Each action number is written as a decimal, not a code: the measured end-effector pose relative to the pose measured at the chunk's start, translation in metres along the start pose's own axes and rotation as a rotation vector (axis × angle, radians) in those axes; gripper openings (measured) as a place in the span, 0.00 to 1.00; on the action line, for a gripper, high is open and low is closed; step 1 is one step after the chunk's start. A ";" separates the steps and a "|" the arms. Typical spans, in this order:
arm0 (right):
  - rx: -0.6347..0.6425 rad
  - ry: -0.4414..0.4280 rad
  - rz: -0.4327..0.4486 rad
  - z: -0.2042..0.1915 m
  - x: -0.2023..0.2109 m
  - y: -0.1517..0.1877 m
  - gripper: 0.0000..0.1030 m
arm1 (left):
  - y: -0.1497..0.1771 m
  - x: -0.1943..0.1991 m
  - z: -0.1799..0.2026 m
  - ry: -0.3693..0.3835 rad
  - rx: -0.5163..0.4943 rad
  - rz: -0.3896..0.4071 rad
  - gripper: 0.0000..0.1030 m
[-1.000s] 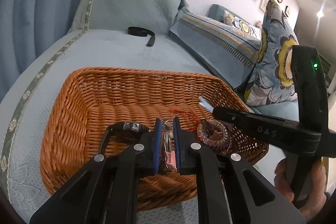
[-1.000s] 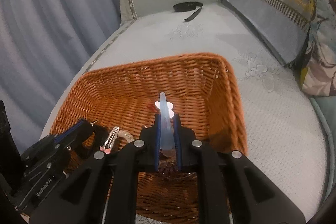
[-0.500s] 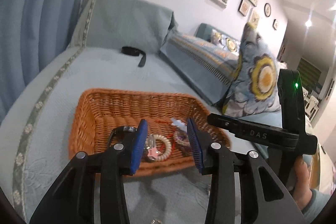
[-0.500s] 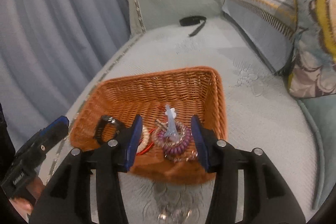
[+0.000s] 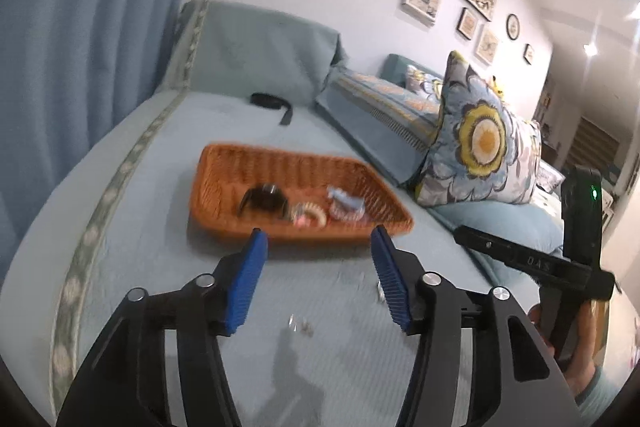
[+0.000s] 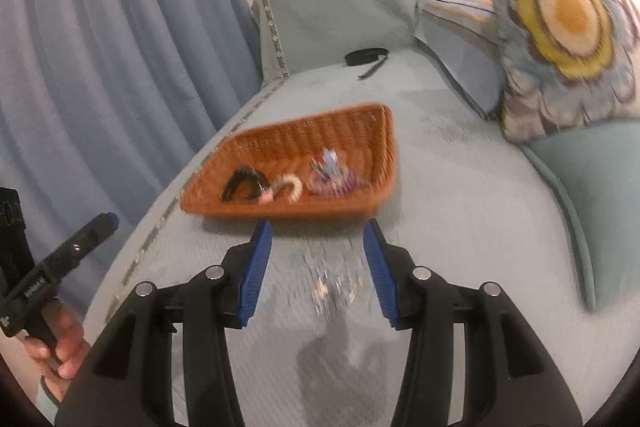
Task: Organize jewelry
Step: 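Grasp the other gold earring with the left tool while the right tool grasps the silver butterfly charms, then carry the earring into the basket with the left tool while the right tool drops the charms in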
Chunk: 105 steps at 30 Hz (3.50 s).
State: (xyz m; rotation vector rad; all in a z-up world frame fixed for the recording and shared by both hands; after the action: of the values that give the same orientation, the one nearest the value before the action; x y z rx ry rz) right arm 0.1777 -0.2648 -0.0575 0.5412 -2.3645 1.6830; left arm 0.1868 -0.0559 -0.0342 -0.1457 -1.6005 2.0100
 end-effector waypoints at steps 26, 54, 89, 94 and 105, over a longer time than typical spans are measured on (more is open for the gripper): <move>0.053 0.066 -0.165 0.007 -0.046 0.074 0.43 | 0.115 -0.062 -0.017 -0.083 -0.097 -0.364 0.33; 0.058 0.132 -0.239 0.012 -0.067 0.080 0.43 | 0.117 -0.029 -0.025 -0.083 -0.102 -0.297 0.07; 0.103 -0.093 -0.084 -0.047 -0.013 0.038 0.02 | 0.097 -0.024 -0.023 -0.061 -0.063 -0.221 0.07; 0.118 -0.114 -0.059 -0.056 -0.001 0.028 0.02 | 0.080 -0.016 -0.012 -0.030 -0.081 -0.173 0.07; 0.103 -0.111 -0.005 -0.063 0.008 -0.005 0.02 | 0.030 -0.010 0.010 0.005 -0.117 -0.070 0.07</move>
State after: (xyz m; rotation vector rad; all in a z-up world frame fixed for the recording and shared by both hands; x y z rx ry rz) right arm 0.1689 -0.2087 -0.0295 0.6743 -2.3584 1.8254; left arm 0.1803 -0.0737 -0.0616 -0.1363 -1.6969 1.8627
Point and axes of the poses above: each gripper's, at about its wrist camera, not at the fingertips, and x roughly against the way its jaws point, z to its right, y to its underside, the point moved 9 cm from there along -x, roughly the way its jaws point, and after that the axes turned 13 degrees about z, right-handed, at the moved point
